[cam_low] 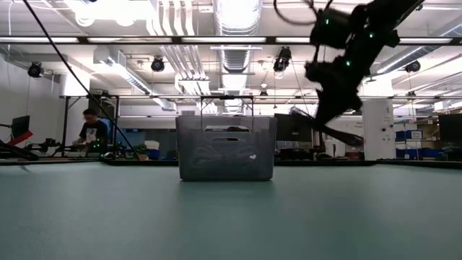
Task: Pick and place USB-C Cables
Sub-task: Put the purple white charger cable into the black bin
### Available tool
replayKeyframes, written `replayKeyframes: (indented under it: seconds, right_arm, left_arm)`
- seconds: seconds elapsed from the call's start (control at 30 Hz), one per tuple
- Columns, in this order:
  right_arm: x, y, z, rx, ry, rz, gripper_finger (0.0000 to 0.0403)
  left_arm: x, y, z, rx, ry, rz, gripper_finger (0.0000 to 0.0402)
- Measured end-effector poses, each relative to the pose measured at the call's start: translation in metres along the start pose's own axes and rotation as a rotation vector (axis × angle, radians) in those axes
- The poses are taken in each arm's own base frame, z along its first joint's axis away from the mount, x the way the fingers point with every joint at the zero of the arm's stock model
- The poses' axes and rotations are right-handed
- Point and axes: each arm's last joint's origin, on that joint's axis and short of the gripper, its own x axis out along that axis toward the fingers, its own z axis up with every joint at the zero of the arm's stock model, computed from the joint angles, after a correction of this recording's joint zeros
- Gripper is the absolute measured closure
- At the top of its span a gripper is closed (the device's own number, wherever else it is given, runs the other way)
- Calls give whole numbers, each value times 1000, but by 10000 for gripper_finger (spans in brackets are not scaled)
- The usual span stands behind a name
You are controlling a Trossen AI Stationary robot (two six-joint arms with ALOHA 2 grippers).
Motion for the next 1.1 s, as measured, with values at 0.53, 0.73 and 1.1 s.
replayKeyframes:
  seconds: [0.53,0.73,1.1]
  right_arm:
    - [-16,87,2,-271,-471,208,383]
    - [-19,98,-4,-296,-598,287,383]
    - [-21,98,-23,-321,-854,457,383]
  left_arm:
    - [17,-20,1,-56,-50,-4,219]
    - [24,-28,0,-74,-66,-3,219]
    - [46,-43,5,-31,-187,32,219]
